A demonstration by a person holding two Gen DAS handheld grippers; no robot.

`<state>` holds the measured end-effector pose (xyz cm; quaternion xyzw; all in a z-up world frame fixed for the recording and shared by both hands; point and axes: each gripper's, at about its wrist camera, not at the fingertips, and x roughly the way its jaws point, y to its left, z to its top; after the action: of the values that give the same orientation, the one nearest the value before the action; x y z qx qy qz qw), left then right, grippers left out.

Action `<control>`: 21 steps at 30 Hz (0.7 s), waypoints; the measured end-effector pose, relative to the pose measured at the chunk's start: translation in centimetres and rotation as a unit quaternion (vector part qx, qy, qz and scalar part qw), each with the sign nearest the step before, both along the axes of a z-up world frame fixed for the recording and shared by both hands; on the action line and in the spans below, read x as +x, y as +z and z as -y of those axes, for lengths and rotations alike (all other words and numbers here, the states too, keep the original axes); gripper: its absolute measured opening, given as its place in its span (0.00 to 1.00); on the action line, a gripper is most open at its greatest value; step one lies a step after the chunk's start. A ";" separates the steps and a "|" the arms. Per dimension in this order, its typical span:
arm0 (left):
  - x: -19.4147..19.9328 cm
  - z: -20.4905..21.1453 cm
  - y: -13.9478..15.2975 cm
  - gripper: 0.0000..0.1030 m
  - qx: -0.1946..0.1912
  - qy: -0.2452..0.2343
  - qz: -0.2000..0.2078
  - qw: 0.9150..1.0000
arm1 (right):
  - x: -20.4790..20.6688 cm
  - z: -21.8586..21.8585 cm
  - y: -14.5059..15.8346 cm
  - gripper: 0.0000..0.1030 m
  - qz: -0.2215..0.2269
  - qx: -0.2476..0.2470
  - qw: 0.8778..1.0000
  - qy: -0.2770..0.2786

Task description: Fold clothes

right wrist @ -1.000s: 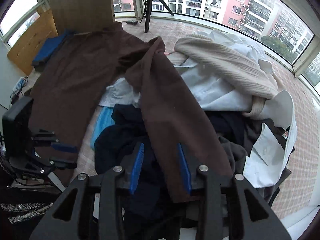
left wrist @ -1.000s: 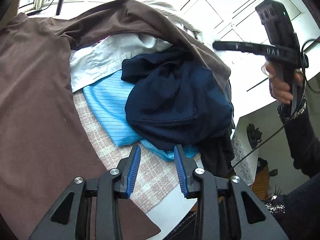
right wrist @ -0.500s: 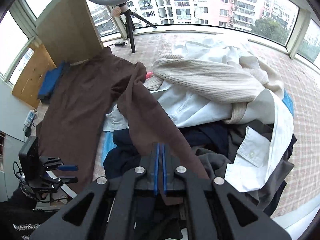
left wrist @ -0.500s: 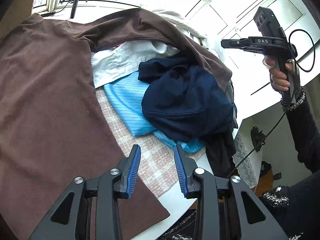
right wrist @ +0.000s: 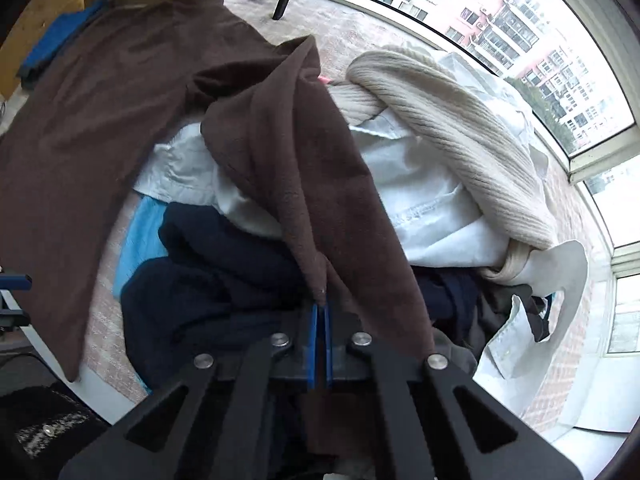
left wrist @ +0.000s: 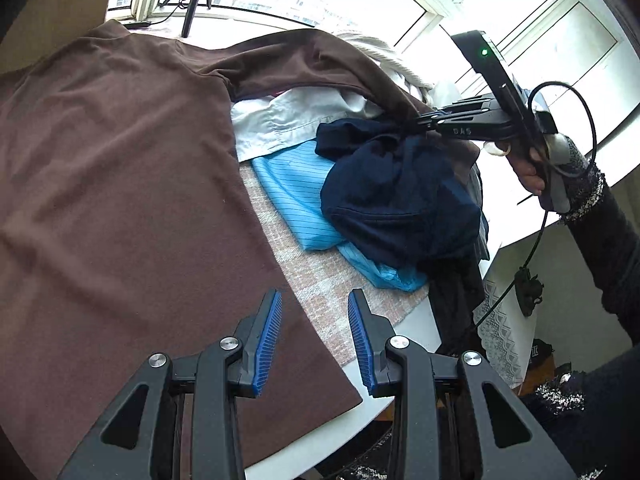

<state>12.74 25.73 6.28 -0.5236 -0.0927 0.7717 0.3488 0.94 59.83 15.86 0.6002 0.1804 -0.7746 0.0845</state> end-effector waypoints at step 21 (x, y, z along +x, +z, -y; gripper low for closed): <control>5.3 8.4 -0.7 0.31 -0.003 0.059 -0.013 0.998 | 7.0 20.9 6.8 0.16 0.070 -0.212 0.967 0.125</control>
<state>18.06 17.36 5.61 -0.5084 -0.1169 0.7977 0.3026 7.97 38.91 22.71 0.5939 0.0789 -0.7348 0.3181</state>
